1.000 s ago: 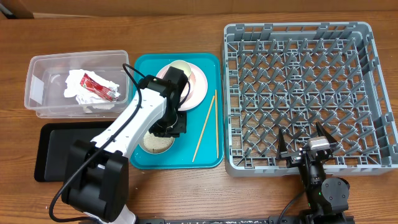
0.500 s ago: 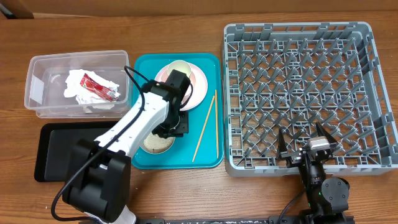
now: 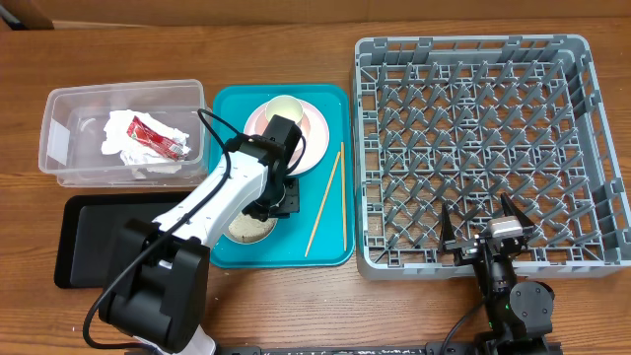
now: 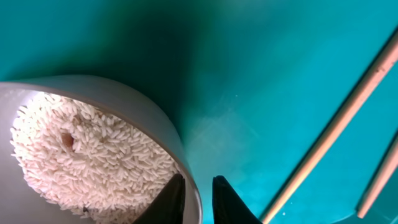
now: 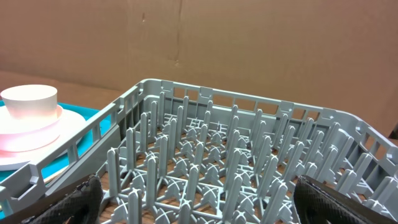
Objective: Sort waste into correct bins and load items into the dishwasher
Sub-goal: 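Move the left gripper to the white rice bowl and grip its rim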
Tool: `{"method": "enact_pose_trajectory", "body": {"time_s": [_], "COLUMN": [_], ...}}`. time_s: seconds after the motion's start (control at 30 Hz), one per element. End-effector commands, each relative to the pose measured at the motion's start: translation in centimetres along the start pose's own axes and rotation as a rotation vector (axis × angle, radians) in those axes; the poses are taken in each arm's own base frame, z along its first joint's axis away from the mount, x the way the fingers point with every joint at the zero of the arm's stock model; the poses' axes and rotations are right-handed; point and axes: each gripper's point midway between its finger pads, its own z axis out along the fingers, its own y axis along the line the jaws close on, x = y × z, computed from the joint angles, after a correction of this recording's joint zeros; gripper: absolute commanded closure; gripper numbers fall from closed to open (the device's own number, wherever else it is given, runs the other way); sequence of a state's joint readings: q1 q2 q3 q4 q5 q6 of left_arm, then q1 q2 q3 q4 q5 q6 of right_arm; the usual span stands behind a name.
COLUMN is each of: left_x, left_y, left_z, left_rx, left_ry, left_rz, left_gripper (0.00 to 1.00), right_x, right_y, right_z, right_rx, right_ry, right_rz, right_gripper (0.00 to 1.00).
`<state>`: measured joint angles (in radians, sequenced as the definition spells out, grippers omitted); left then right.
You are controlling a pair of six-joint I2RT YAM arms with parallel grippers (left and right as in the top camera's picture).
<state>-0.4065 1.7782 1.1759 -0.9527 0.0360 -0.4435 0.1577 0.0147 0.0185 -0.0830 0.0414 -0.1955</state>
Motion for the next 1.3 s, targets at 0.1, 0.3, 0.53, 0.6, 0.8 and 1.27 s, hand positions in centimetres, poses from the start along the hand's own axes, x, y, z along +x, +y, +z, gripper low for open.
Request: {"method": "enact_pose_trajectory", "body": {"time_s": [0.1, 0.3, 0.53, 0.6, 0.8, 1.27], "left_x": [0.5, 0.4, 0.4, 0.3, 0.5, 0.8], "left_y": [0.3, 0.2, 0.2, 0.1, -0.3, -1.3], "left_z": [0.5, 0.5, 0.5, 0.5, 0.3, -2.1], "left_rx": [-0.015, -0.014, -0.012, -0.006, 0.014, 0.05], "left_ry": [-0.009, -0.011, -0.012, -0.015, 0.001, 0.048], "left_rz": [-0.001, -0.001, 0.0, 0.0, 0.0, 0.029], "left_gripper": [0.81, 0.87, 0.96, 0.96, 0.96, 0.96], "right_x": [0.2, 0.2, 0.2, 0.2, 0.2, 0.2], "right_y": [-0.2, -0.2, -0.2, -0.2, -0.2, -0.2], "right_z": [0.0, 0.0, 0.0, 0.0, 0.0, 0.0], "right_rx": [0.012, 0.012, 0.012, 0.012, 0.012, 0.012], "right_ry": [-0.001, -0.001, -0.001, -0.001, -0.001, -0.001], "right_rz": [-0.003, -0.003, -0.003, -0.003, -0.003, -0.003], "right_gripper": [0.0, 0.0, 0.0, 0.0, 0.0, 0.0]}}
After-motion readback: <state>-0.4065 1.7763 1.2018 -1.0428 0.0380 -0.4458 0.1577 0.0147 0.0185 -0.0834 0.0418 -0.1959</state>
